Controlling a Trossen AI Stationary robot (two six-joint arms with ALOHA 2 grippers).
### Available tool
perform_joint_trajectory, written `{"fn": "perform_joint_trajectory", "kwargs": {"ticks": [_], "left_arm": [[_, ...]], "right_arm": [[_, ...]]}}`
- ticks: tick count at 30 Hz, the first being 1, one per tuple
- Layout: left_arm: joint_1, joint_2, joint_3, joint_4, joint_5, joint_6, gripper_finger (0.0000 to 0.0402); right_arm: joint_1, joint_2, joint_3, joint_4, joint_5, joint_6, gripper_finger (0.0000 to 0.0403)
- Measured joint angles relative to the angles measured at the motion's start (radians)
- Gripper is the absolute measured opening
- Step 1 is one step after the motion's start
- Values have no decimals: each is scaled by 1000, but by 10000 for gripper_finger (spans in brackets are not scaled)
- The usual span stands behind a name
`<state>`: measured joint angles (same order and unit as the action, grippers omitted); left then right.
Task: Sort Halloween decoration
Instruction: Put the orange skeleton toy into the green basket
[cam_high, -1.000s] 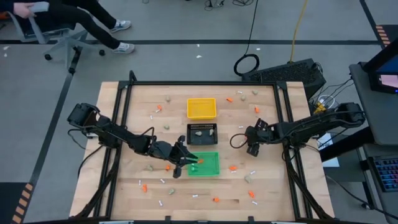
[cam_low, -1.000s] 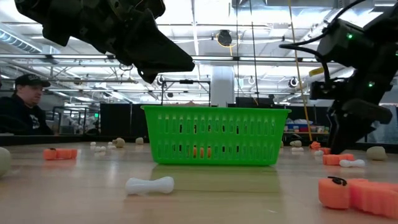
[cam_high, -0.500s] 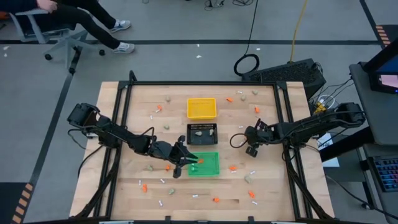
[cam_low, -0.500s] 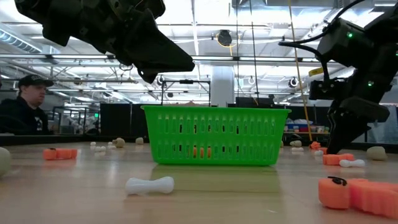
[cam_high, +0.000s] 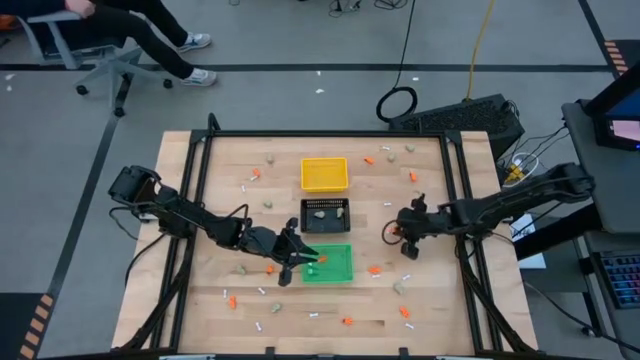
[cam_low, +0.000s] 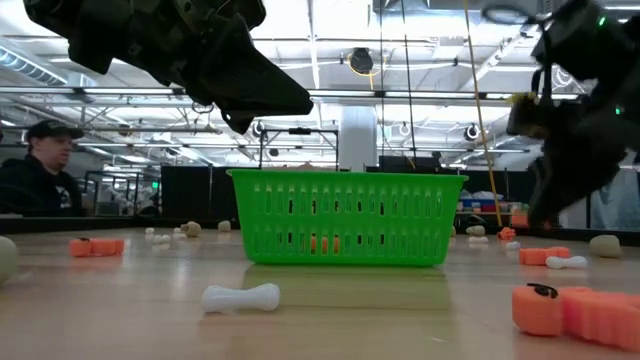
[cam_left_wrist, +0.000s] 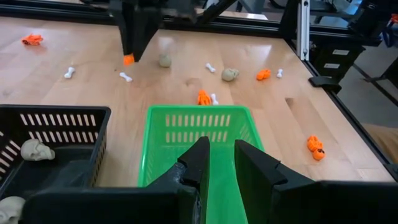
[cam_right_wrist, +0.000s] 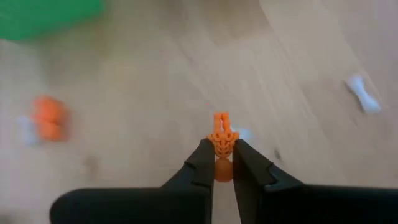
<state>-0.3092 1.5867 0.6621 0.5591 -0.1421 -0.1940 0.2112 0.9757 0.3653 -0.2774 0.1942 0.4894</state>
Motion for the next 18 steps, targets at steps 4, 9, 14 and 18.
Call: {"fn": "perform_joint_trajectory", "kwargs": {"ticks": [4, 9, 14, 18], "left_arm": [[0, 0, 0, 0, 0, 0, 73], [0, 0, 0, 0, 0, 0, 73], [0, 0, 0, 1, 0, 0, 73], [0, 0, 0, 1, 0, 0, 73]], "right_arm": [[79, -56, 0, 138, 17, -10, 17], [186, -62, 1, 333, 99, -78, 17], [278, -33, 1, 432, 233, -180, 17], [335, 0, 2, 534, 279, -301, 18]]}}
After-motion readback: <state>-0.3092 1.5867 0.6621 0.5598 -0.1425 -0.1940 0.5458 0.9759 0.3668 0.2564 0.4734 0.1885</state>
